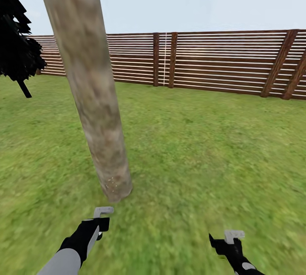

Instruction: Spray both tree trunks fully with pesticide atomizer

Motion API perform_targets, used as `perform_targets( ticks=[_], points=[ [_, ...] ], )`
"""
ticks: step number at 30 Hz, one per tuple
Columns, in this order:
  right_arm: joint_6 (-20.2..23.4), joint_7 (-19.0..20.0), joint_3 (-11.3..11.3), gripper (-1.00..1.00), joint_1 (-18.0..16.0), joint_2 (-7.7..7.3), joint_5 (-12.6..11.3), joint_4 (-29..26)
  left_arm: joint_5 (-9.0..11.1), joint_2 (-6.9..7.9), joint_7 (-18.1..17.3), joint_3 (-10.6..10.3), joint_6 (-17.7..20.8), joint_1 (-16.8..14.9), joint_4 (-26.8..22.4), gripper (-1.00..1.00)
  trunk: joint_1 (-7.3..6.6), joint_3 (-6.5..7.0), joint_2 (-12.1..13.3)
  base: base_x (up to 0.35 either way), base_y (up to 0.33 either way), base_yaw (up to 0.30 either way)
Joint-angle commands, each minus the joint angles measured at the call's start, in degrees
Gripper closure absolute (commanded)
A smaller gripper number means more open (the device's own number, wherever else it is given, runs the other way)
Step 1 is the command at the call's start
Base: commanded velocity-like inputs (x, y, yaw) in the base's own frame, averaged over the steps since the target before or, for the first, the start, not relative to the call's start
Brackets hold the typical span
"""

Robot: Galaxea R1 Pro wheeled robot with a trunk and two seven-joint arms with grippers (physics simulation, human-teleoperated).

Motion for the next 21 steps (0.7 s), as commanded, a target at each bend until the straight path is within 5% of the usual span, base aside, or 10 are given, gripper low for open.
perform_targets(
  ticks=[1,4,13,15,18,21],
  points=[
    [-4.8,0.0,0.0,-1.00,0.3,0.00,0.1,0.0,0.0,0.00,0.0,0.0,0.0,0.0,0.0,1.00,0.23,-0.19,-0.4,0.000,0.000,0.000],
    [-13.0,-0.1,0.0,-1.00,2.6,0.17,0.0,0.0,0.0,0.00,0.0,0.0,0.0,0.0,0.0,1.00,0.89,-0.72,-1.6,0.000,0.000,0.000],
    [-14.1,-0.1,0.0,-1.00,2.9,0.23,0.1,0.0,-0.1,0.00,0.1,0.0,1.1,-0.8,0.0,1.00,2.86,-2.34,-5.2,0.000,0.000,0.000],
    [-14.1,0.0,0.0,-1.00,2.9,0.23,0.2,0.0,-0.1,0.06,0.1,0.0,3.5,-2.3,0.0,1.00,3.30,-2.70,-6.0,0.000,0.000,0.000],
    [-14.1,0.0,0.0,-1.00,2.9,0.23,0.3,0.0,-0.2,0.24,-0.2,-0.1,12.0,-6.2,0.0,1.00,3.96,-3.24,-7.2,0.000,0.000,0.000],
    [-14.1,0.0,0.0,-1.00,2.9,0.23,0.3,0.0,-0.1,2.69,-1.7,0.0,13.4,-7.4,-0.2,1.00,4.62,-3.78,-8.4,0.000,0.000,0.000]
  ],
)
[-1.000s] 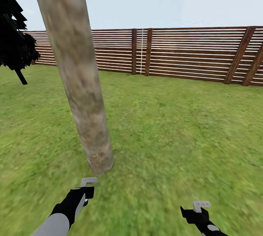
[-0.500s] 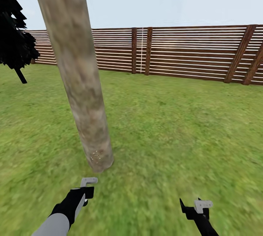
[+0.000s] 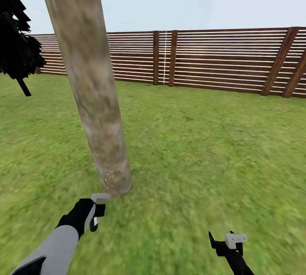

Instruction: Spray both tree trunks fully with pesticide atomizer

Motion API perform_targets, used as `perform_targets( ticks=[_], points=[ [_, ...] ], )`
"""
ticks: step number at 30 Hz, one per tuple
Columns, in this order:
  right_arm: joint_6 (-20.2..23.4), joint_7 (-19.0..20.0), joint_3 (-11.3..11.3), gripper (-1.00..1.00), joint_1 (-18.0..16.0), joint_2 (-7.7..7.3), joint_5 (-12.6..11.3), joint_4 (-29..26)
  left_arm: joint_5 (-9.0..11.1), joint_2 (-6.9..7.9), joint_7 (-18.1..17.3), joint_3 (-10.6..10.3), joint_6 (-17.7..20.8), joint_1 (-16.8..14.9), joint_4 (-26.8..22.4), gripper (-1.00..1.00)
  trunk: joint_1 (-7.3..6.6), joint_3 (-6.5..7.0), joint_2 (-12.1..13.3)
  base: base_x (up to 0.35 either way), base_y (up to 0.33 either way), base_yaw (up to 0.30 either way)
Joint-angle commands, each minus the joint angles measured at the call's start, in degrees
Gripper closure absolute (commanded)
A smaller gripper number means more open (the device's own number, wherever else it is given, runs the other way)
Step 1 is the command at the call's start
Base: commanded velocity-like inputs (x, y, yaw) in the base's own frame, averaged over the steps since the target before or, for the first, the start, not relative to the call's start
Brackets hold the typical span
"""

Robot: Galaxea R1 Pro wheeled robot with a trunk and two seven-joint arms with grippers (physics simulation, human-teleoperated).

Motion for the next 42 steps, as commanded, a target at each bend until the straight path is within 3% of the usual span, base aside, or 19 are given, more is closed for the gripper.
perform_targets(
  ticks=[1,2,4,10,13,17,19,21,25,26,29,31,33,36,37,40,42],
  points=[
    [0.0,0.0,0.0,-1.00,0.0,0.00,0.0,0.0,0.3,2.20,-3.3,0.0,2.2,-0.5,-0.1,1.00,0.23,-0.19,-0.4,0.000,0.000,0.000],
    [0.0,0.0,0.0,-1.00,0.0,0.00,0.0,0.0,0.2,3.23,-5.4,0.0,3.2,-0.6,-0.1,1.00,0.23,-0.19,-0.4,0.000,0.000,0.000],
    [0.0,0.0,0.1,-1.00,0.0,0.00,0.0,0.1,0.1,3.66,-6.6,-0.1,3.4,-0.4,-0.2,1.00,0.23,-0.19,-0.4,0.000,0.000,0.000],
    [0.0,0.0,0.1,-1.00,0.0,0.00,0.0,0.1,0.0,3.78,-7.1,-0.1,3.5,-0.7,-0.2,1.00,0.23,-0.19,-0.4,0.090,0.126,0.000],
    [0.0,0.0,0.1,-1.00,0.0,0.00,0.0,0.0,0.0,4.16,-7.2,-0.1,3.9,-0.7,-3.5,1.00,0.23,-0.19,-0.4,0.143,0.298,0.000],
    [0.0,0.0,0.1,-1.00,0.0,0.02,0.0,0.0,-0.7,3.89,-7.2,-0.4,3.8,-0.2,-4.4,1.00,0.23,-0.19,-0.4,0.056,0.299,-0.003],
    [0.1,0.0,0.2,-1.00,0.0,0.01,0.0,0.1,-0.9,3.51,-7.2,-3.1,3.8,-0.2,-4.4,1.00,0.23,-0.19,-0.4,0.003,0.070,-0.186],
    [0.1,0.0,0.1,-1.00,0.0,0.00,0.0,0.1,-0.7,3.28,-7.2,-7.7,3.9,-0.2,-4.9,1.00,0.23,-0.19,-0.4,0.001,0.016,-0.267],
    [0.1,0.0,0.1,-1.00,0.0,0.00,0.0,0.1,-0.5,3.77,-7.8,-8.9,3.7,-0.5,-5.5,1.00,0.23,-0.19,-0.4,0.000,0.002,-0.064],
    [0.1,0.0,0.1,-1.00,0.0,0.00,0.0,0.1,-0.6,4.41,-10.7,-8.8,3.8,-0.6,-5.6,1.00,0.23,-0.19,-0.4,0.000,0.000,-0.006],
    [0.1,0.0,0.2,-1.00,0.0,0.00,0.0,0.1,-0.5,9.70,-19.2,-8.7,3.8,-0.8,-5.6,1.00,0.23,-0.19,-0.4,0.000,0.000,-0.001],
    [0.1,0.0,0.2,-1.00,0.0,0.00,0.0,0.1,-0.5,10.86,-21.7,-8.9,3.8,-0.8,-5.6,1.00,0.23,-0.19,-0.4,0.000,0.000,0.000],
    [0.1,0.0,0.2,-1.00,0.0,0.00,0.0,0.1,-0.6,9.40,-22.1,-9.1,3.8,-0.7,-5.6,1.00,0.23,-0.19,-0.4,0.000,0.000,0.000],
    [0.1,0.0,0.1,-1.00,0.0,0.00,0.0,0.1,-0.8,5.04,-22.0,-9.3,3.8,-0.3,-5.6,1.00,0.23,-0.19,-0.4,0.000,0.000,0.000],
    [0.1,0.0,0.2,-1.00,0.0,0.00,0.0,0.1,-0.8,4.33,-22.0,-9.3,3.9,-0.5,-5.6,1.00,0.23,-0.19,-0.4,0.000,0.000,0.000],
    [0.1,0.0,0.1,-1.00,0.0,0.00,0.0,0.1,-0.8,4.96,-22.2,-9.3,4.1,-0.8,-5.7,1.00,0.23,-0.19,-0.4,0.000,0.000,0.000],
    [0.1,0.0,0.2,-1.00,0.0,0.00,0.0,0.1,-0.8,6.95,-22.3,-9.2,5.2,-1.8,-7.6,1.00,0.23,-0.19,-0.4,0.000,0.000,0.000]
  ],
)
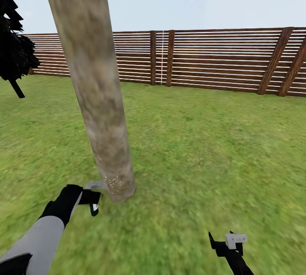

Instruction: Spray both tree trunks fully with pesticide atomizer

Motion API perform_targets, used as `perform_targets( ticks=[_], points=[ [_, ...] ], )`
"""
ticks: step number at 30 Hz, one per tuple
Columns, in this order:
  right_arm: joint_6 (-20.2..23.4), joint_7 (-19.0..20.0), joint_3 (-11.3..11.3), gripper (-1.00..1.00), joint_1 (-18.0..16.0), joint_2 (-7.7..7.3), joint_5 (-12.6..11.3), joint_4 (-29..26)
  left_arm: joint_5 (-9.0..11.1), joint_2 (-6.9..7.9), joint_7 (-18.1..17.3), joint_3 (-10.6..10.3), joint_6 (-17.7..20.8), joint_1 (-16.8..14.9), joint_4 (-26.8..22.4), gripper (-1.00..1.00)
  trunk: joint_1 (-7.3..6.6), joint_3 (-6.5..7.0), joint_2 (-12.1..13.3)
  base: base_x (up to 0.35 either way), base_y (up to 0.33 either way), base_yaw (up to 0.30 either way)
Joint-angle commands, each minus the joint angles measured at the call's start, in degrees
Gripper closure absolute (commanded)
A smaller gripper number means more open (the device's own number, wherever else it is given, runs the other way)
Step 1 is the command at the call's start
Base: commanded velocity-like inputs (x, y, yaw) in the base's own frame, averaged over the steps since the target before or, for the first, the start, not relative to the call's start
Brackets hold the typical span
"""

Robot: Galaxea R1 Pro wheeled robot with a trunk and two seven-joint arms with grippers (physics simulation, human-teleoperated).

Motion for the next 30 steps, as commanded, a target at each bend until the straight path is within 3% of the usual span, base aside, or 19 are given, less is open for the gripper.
perform_targets(
  ticks=[1,3,4,5,8,9,11,13,14,16,18,19,21,25,28,30],
  points=[
    [0.0,0.0,0.0,-1.00,0.0,0.00,0.0,0.0,0.5,0.97,0.0,0.0,1.2,-0.1,-0.9,1.00,0.00,0.00,0.0,0.000,0.000,0.000],
    [0.0,0.1,0.0,-1.00,0.0,0.00,0.0,0.0,0.6,2.04,-0.1,0.0,2.4,-0.2,-3.6,1.00,0.00,0.00,0.0,0.000,0.000,0.000],
    [0.0,0.1,0.0,-1.00,0.0,0.00,0.0,0.0,0.5,1.82,-0.1,-0.2,3.1,-0.2,-5.1,1.00,0.00,0.00,0.0,0.000,0.000,0.000],
    [0.0,0.1,0.0,-1.00,0.0,0.00,0.1,0.0,0.5,1.46,-0.1,-0.9,3.5,-0.2,-5.6,1.00,0.00,0.00,0.0,0.000,0.000,0.000],
    [0.0,0.1,0.0,-1.00,0.0,0.00,0.1,0.0,0.6,-0.43,-0.1,-6.8,4.6,-0.2,-6.5,1.00,0.00,0.00,0.0,0.000,0.000,0.000],
    [0.0,0.1,0.0,-1.00,0.0,0.00,0.1,0.0,0.7,-1.56,-0.1,-7.7,5.8,-0.1,-7.9,1.00,0.00,0.00,0.0,0.000,0.000,0.000],
    [0.0,0.1,0.0,-1.00,0.0,0.00,0.1,0.0,0.8,-2.33,-0.1,-8.1,7.0,0.0,-9.8,1.00,0.00,0.00,0.0,0.000,0.000,0.000],
    [0.0,0.1,0.0,-1.00,0.0,0.00,0.1,0.0,0.9,-1.78,-1.2,-7.9,7.6,-0.1,-10.2,1.00,0.00,0.00,0.0,0.000,0.000,0.000],
    [0.0,0.1,0.0,-1.00,0.0,0.00,0.1,0.0,0.5,-0.93,-4.8,-7.8,7.9,-0.2,-10.3,1.00,0.00,0.00,0.0,0.000,0.000,0.000],
    [0.0,0.1,0.0,-1.00,0.0,0.00,0.1,0.0,0.5,2.02,-9.1,-7.7,8.1,-0.3,-10.4,1.00,0.00,0.00,0.0,0.000,0.000,0.000],
    [0.0,0.1,0.0,-1.00,0.0,0.00,0.1,0.0,0.6,4.31,-10.7,-7.7,8.2,-0.7,-10.4,1.00,0.00,0.00,0.0,0.000,0.000,0.000],
    [0.0,0.1,0.0,-1.00,0.0,0.00,0.1,0.0,0.7,4.77,-10.9,-7.7,8.2,-1.0,-10.4,1.00,0.00,0.00,0.0,0.000,0.000,0.000],
    [0.0,0.1,0.0,-1.00,0.0,0.00,0.1,0.0,0.7,4.33,-11.1,-8.0,8.8,-1.1,-11.6,1.00,0.00,0.00,0.0,0.000,0.000,0.000],
    [0.0,0.1,0.0,-1.00,0.0,0.00,0.1,0.0,0.8,2.42,-11.7,-8.3,14.1,-1.2,-16.6,1.00,0.00,0.00,0.0,0.000,0.000,0.000],
    [0.0,0.1,0.0,-1.00,0.0,0.00,0.1,0.0,0.6,3.22,-14.7,-8.3,18.0,-1.2,-19.3,1.00,0.00,0.00,0.0,0.000,0.000,0.000],
    [0.0,0.1,0.0,-1.00,0.0,0.00,0.1,0.0,0.5,5.11,-15.6,-8.3,18.8,-2.9,-20.3,1.00,0.00,0.00,0.0,0.000,0.000,0.000]
  ],
)
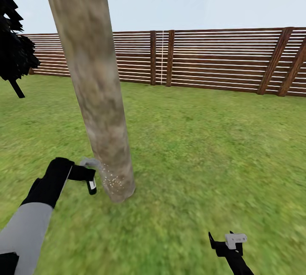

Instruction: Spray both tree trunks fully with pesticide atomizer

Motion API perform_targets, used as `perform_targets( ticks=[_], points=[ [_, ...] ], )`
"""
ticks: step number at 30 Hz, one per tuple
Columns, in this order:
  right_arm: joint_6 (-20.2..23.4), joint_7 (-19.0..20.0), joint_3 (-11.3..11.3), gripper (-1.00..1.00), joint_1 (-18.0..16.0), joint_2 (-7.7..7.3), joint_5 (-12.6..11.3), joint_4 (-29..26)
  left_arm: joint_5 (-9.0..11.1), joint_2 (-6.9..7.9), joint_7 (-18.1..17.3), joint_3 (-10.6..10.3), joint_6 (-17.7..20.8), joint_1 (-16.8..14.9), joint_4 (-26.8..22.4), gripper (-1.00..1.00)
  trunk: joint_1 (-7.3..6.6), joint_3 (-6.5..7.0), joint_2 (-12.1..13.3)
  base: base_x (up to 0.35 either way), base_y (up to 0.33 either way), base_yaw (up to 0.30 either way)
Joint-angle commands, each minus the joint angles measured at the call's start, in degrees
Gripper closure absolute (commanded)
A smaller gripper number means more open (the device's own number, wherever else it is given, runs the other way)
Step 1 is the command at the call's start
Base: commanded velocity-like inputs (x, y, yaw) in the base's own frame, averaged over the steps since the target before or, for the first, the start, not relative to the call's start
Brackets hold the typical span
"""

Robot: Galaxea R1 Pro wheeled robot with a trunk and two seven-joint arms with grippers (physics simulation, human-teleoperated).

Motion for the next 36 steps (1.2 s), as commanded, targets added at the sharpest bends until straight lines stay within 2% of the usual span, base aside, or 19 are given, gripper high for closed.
perform_targets(
  ticks=[1,4,9,13,15,19,25,28,31,33,36],
  points=[
    [0.0,0.0,0.0,-1.00,0.0,0.00,0.0,0.0,0.5,0.81,-0.1,0.0,0.3,-0.7,-0.1,1.00,0.00,-0.01,0.0,0.000,0.000,0.000],
    [0.0,0.0,0.0,-1.00,0.0,0.00,0.0,0.0,0.5,1.64,-0.2,0.0,1.5,-3.0,-0.2,1.00,0.00,-0.01,0.0,0.000,0.000,0.000],
    [0.0,0.0,0.0,-1.00,0.0,0.00,0.0,0.0,0.3,1.79,-1.8,-0.1,2.6,-7.1,-0.2,1.00,0.00,-0.01,0.0,0.000,0.000,0.000],
    [0.0,0.0,0.0,-1.00,0.0,0.00,0.0,0.0,0.1,1.98,-2.0,-0.1,2.7,-9.1,-0.2,1.00,0.00,-0.01,0.0,0.000,0.000,0.000],
    [0.0,0.0,0.0,-1.00,0.0,0.00,0.0,0.0,0.3,3.15,-2.0,-0.1,3.2,-10.1,-0.2,1.00,0.00,-0.01,0.0,0.000,0.000,0.000],
    [0.0,0.0,0.0,-1.00,0.0,0.00,0.0,0.0,0.3,4.25,-2.1,-0.1,3.4,-11.7,-0.1,1.00,0.00,-0.01,0.0,0.000,0.000,0.000],
    [0.0,0.0,0.0,-1.00,0.0,0.00,0.0,0.0,0.3,5.11,-2.7,-0.1,3.7,-13.9,-0.2,1.00,0.00,-0.01,0.0,0.000,0.000,0.000],
    [0.0,0.0,0.0,-1.00,0.0,0.00,0.0,0.0,0.3,5.19,-3.1,-0.3,3.9,-13.8,0.4,1.00,0.00,-0.01,0.0,0.000,0.000,0.000],
    [0.0,0.0,0.0,-1.00,0.0,0.00,0.0,0.0,0.3,4.91,-3.1,-4.1,3.7,-13.1,0.9,1.00,0.00,-0.01,0.0,0.000,0.000,0.000],
    [0.0,0.0,0.0,-1.00,0.0,0.00,0.0,0.0,0.4,4.91,-3.1,-5.0,3.6,-12.8,1.6,1.00,0.00,-0.01,0.0,0.000,0.000,0.000],
    [0.0,0.0,0.0,-1.00,0.0,0.00,0.0,0.0,0.3,4.91,-3.0,-5.2,2.8,-11.6,7.7,1.00,0.00,-0.01,0.0,0.000,0.000,0.000]
  ],
)
